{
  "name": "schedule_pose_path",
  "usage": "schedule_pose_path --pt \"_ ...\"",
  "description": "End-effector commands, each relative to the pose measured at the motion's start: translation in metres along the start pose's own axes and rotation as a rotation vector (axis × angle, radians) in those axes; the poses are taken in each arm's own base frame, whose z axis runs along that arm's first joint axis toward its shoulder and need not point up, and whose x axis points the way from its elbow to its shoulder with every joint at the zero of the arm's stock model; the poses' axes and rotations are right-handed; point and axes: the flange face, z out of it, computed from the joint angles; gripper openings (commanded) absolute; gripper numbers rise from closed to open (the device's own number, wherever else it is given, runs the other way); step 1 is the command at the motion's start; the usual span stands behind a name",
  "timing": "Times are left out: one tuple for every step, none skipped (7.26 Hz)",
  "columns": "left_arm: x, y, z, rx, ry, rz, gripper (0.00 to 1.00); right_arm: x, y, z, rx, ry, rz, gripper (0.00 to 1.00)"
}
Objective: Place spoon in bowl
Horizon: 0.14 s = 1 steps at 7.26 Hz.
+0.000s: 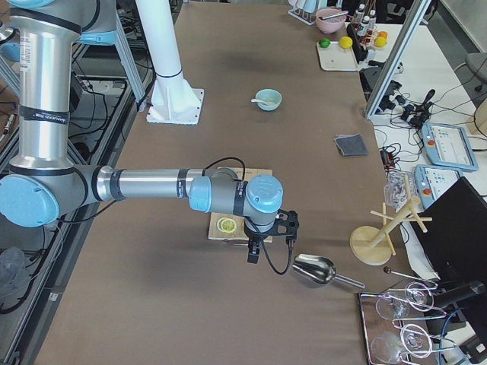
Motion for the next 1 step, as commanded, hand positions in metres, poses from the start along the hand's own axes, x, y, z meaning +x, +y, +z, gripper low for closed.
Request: schedule_pose_path --pt "-0.0008 -0.0002 0.0019 -0.004 0.001 -0.002 0.98 -0.0019 0.0007 -0.0068 0.011 -0.009 0.002 1.00"
